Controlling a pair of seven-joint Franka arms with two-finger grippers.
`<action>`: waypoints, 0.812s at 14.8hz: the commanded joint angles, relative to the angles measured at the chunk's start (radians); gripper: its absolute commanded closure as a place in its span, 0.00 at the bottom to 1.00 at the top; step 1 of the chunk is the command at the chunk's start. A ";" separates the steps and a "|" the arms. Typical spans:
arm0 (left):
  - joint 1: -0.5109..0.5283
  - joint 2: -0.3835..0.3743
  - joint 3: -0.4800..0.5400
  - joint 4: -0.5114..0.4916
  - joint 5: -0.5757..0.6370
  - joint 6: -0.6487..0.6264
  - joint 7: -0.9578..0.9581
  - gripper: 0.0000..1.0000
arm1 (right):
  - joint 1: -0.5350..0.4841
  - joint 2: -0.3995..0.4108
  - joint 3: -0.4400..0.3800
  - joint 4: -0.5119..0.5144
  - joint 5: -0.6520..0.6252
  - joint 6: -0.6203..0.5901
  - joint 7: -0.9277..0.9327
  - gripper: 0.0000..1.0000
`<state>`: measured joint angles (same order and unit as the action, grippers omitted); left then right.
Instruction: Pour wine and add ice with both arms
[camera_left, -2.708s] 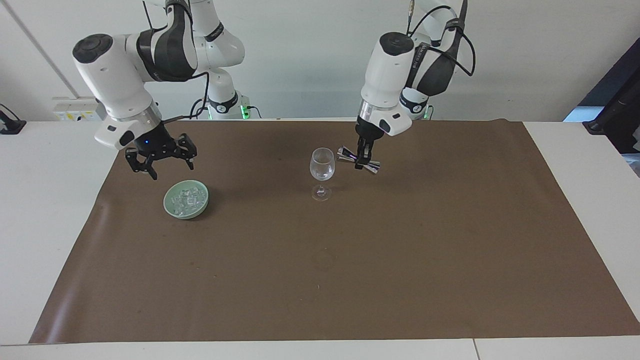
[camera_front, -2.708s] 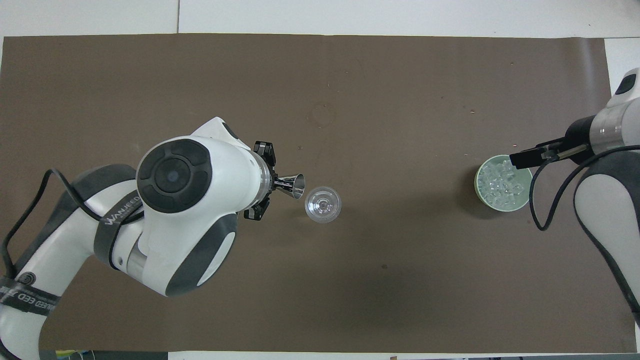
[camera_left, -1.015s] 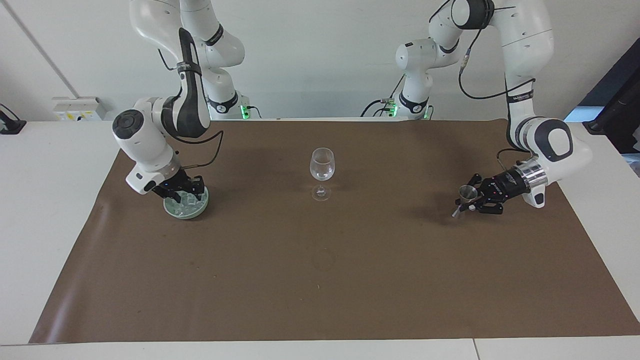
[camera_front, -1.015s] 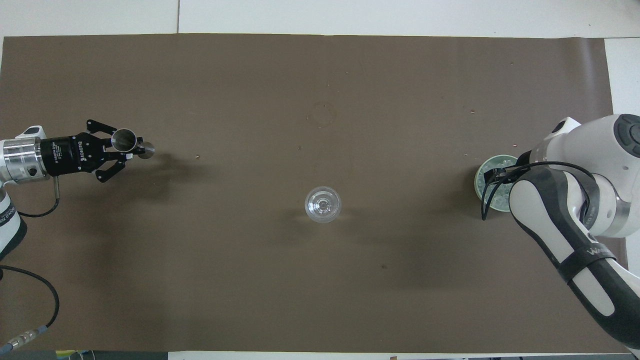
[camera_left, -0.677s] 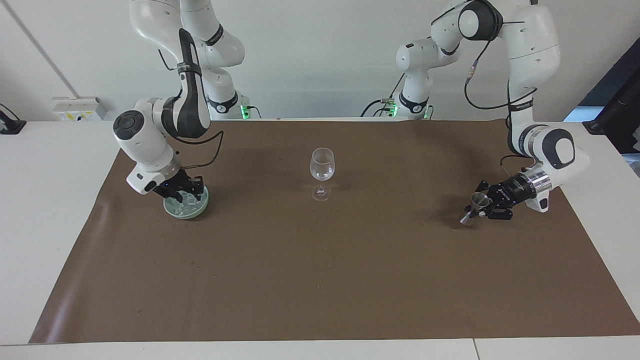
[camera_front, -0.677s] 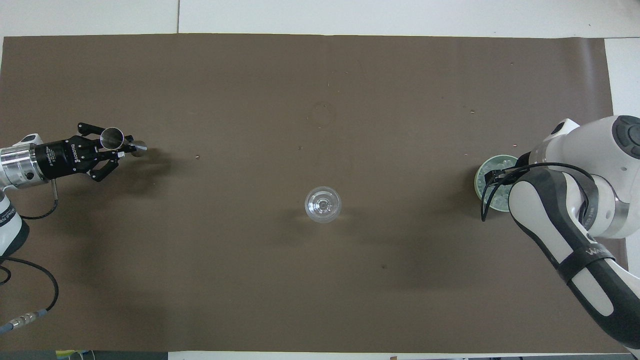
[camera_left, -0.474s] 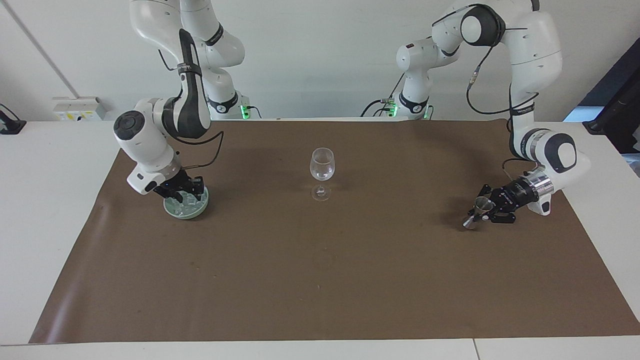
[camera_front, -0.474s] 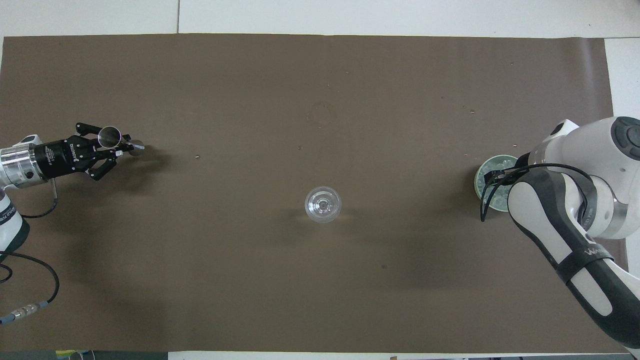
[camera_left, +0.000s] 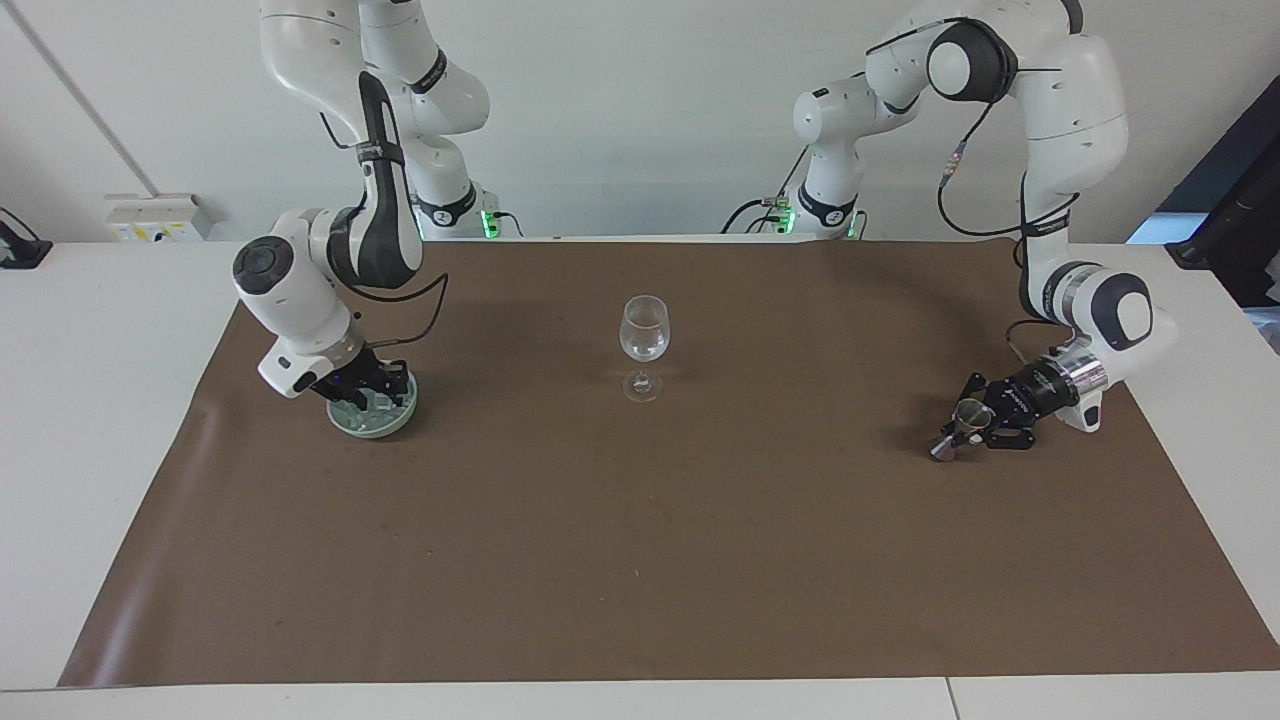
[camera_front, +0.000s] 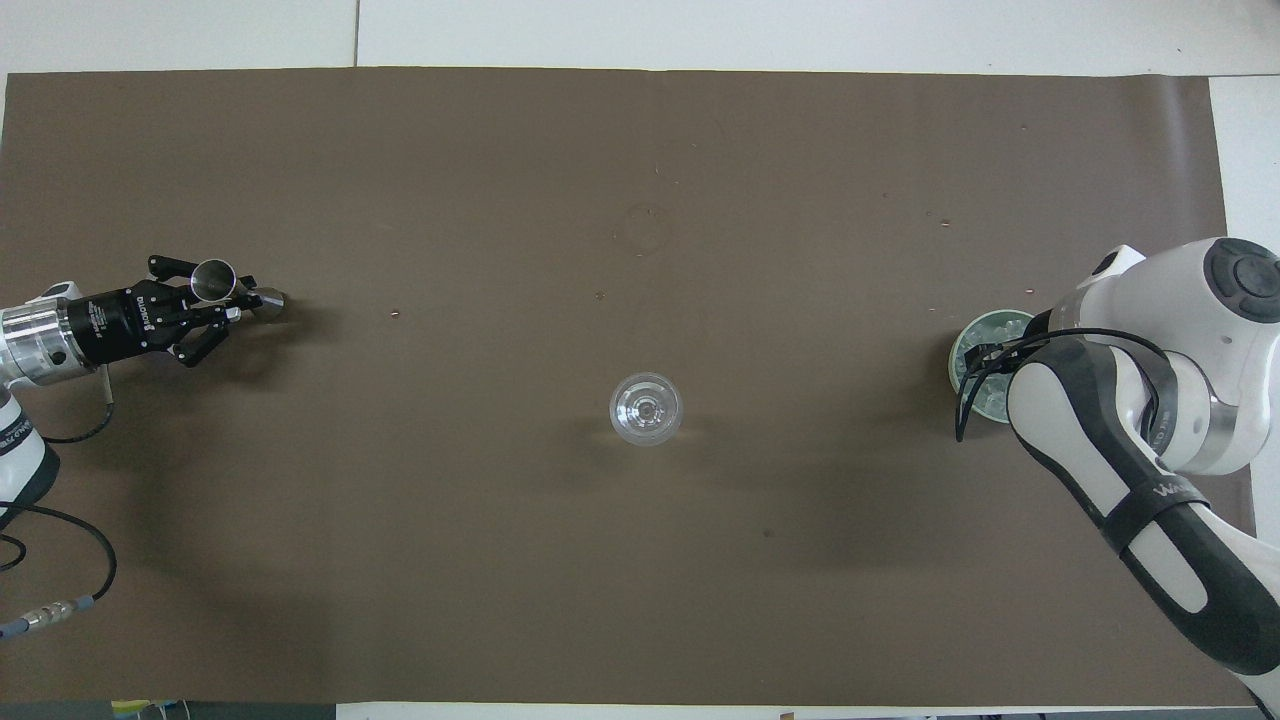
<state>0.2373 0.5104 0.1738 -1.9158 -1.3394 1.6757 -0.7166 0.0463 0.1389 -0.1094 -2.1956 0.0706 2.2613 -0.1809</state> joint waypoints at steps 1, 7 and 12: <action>0.010 0.002 -0.005 -0.011 -0.015 0.004 -0.001 0.58 | -0.009 -0.002 0.007 -0.003 0.003 0.006 0.008 0.47; 0.010 0.000 0.003 0.003 0.034 0.006 -0.004 0.00 | -0.005 -0.004 0.007 -0.003 0.002 -0.003 0.008 0.66; 0.010 -0.016 0.016 0.093 0.294 0.018 0.002 0.00 | 0.000 -0.005 0.007 -0.003 -0.002 -0.003 0.008 0.97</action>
<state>0.2427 0.5066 0.1815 -1.8525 -1.1175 1.6852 -0.7146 0.0472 0.1387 -0.1080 -2.1953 0.0705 2.2606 -0.1809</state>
